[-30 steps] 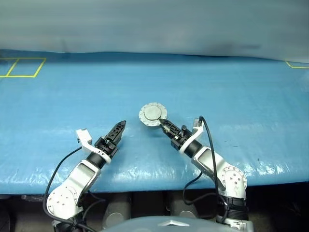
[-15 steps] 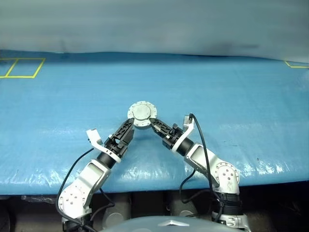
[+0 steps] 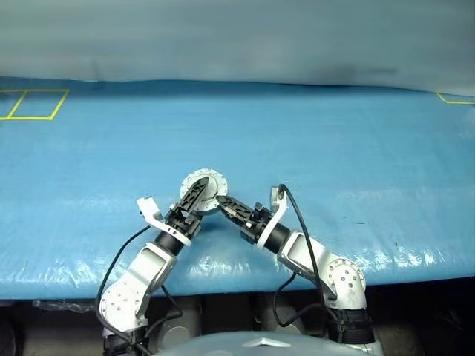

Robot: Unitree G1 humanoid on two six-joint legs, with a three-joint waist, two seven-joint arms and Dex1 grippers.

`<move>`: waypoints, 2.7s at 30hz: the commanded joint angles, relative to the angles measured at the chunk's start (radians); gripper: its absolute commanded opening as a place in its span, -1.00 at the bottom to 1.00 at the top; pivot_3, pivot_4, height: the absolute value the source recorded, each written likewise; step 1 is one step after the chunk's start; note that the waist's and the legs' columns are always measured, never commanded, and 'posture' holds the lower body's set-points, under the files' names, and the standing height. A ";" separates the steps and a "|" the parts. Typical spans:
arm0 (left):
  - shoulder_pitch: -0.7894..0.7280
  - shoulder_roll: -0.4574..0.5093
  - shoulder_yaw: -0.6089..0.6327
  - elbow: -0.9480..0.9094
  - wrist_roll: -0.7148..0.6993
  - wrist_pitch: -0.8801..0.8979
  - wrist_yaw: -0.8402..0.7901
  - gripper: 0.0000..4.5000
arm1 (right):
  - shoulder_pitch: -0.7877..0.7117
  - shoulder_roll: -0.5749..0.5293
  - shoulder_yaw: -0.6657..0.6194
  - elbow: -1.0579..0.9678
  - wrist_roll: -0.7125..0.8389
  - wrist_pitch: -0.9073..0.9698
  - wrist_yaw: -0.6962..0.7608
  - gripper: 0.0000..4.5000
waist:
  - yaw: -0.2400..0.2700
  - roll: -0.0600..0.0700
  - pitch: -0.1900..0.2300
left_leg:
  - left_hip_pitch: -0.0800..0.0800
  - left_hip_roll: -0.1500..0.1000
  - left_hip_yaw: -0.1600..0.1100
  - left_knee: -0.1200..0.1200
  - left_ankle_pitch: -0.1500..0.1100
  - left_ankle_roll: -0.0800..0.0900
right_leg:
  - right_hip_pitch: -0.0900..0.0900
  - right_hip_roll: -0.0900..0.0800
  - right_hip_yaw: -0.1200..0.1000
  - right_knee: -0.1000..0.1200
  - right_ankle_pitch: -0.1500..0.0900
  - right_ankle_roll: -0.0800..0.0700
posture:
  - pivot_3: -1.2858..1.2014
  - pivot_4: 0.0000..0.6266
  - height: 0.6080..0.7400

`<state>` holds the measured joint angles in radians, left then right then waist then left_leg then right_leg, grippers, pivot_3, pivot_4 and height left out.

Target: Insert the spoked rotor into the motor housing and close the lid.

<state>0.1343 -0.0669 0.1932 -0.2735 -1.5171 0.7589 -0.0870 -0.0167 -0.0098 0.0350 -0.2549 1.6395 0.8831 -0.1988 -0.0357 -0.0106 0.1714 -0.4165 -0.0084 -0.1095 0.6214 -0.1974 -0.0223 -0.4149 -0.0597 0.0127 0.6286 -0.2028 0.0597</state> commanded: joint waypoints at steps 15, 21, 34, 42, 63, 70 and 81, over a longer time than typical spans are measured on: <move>-0.011 -0.006 -0.025 -0.009 -0.061 -0.074 0.031 0.10 | -0.002 -0.061 0.035 -0.139 -0.152 -0.054 0.183 0.00 | 0.001 0.000 0.000 | 0.000 0.000 0.000 0.000 0.000 0.000 | 0.000 0.000 0.000 0.000 0.000 0.000 | 0.03 -0.52 1.00; -0.082 0.000 -0.016 0.004 -0.005 -0.119 0.087 0.10 | 0.014 -0.171 0.110 -0.218 -0.411 -0.085 0.295 0.86 | 0.004 0.000 0.000 | 0.000 0.000 0.000 0.000 0.000 0.000 | 0.000 0.000 0.000 0.000 0.000 0.000 | 0.03 -0.52 1.00; -0.424 0.148 0.092 0.340 0.272 -0.189 0.076 0.10 | 0.114 -0.258 0.259 -0.200 -1.143 -0.515 0.408 1.00 | 0.016 -0.001 0.000 | 0.000 -0.001 0.000 0.001 0.000 0.000 | 0.001 0.001 0.000 0.000 0.000 0.001 | 0.03 -0.52 1.00; -0.718 0.225 0.140 0.735 0.480 -0.261 -0.054 0.10 | 0.141 -0.295 0.270 -0.088 -1.446 -0.729 0.421 1.00 | 0.019 -0.004 0.001 | 0.000 -0.001 0.000 0.002 0.000 -0.001 | 0.002 0.001 0.000 0.000 0.002 0.004 | 0.03 -0.52 1.00; -1.135 0.295 0.284 1.467 0.826 -0.536 -0.210 0.10 | 0.173 -0.201 0.262 -0.030 -1.540 -0.734 0.461 1.00 | 0.008 -0.008 0.004 | 0.002 -0.001 0.000 0.001 0.001 -0.001 | 0.003 0.001 0.000 0.000 0.006 0.011 | 0.03 -0.52 1.00; -1.051 0.320 0.344 1.380 0.815 -0.458 -0.129 0.96 | 0.166 -0.180 0.264 -0.026 -1.547 -0.714 0.472 1.00 | 0.000 -0.008 0.004 | 0.003 -0.001 0.000 0.001 0.001 -0.001 | 0.003 0.001 0.001 0.001 0.007 0.011 | 0.03 -0.52 1.00; -0.608 0.200 0.359 0.582 0.669 -0.035 0.143 0.98 | 0.135 -0.182 0.236 -0.019 -1.536 -0.690 0.519 1.00 | -0.021 -0.004 0.000 | 0.012 0.000 0.005 0.000 0.001 -0.002 | 0.008 0.000 0.006 0.005 0.006 0.010 | 0.03 -0.52 1.00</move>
<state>-0.5394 0.1481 0.5488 0.3995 -0.8148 0.6331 -0.0119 0.1286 -0.1931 0.2911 -0.2512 0.0915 0.1967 0.3115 -0.0563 -0.0149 0.1715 -0.4033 -0.0085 -0.1042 0.6216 -0.1964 -0.0241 -0.4062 -0.0596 0.0190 0.6344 -0.1968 0.0695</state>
